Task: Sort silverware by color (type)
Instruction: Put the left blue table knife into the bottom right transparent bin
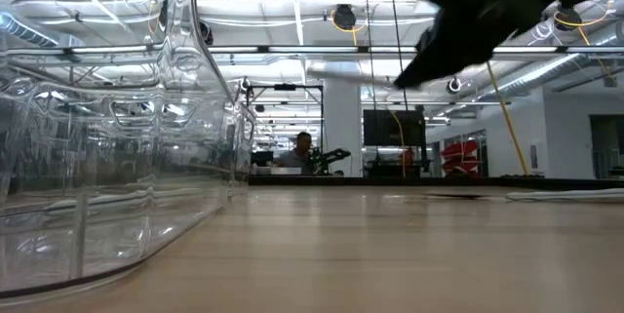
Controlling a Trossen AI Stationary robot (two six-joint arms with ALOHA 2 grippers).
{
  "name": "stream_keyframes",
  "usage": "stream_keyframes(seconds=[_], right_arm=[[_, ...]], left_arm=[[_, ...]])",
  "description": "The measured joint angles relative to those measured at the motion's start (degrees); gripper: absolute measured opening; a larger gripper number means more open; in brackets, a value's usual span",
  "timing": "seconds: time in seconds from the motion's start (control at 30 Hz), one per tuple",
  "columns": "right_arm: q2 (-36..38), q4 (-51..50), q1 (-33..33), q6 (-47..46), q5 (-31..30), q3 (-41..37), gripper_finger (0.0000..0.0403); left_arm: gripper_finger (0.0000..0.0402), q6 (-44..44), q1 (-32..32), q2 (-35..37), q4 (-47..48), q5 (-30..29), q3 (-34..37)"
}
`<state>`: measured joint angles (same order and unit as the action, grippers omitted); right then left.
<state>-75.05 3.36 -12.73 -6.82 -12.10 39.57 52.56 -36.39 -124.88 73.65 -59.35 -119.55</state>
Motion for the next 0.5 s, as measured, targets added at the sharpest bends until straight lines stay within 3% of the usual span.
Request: stream_keyframes(seconds=[0.17,0.33,0.4,0.5], right_arm=[[7.76,-1.30,-5.28,1.14,0.03,0.00,0.0012],[12.16,1.73,-10.54,3.73,-0.05,0.02,0.0012],[12.88,3.72,-12.52,5.46,0.16,0.02,0.0012],[13.12,8.12,-14.96,7.61,0.26,0.02,0.0012]], left_arm=[[0.0111,-1.37,-3.95,0.90,-0.05,-4.73,0.02],[0.0111,-5.37,-8.28,2.75,-4.94,-5.06,0.02],[0.0111,-11.16,-9.85,3.25,-12.26,-4.94,0.02],[0.0111,-28.21,-11.40,3.31,-27.61,-1.28,0.02]])
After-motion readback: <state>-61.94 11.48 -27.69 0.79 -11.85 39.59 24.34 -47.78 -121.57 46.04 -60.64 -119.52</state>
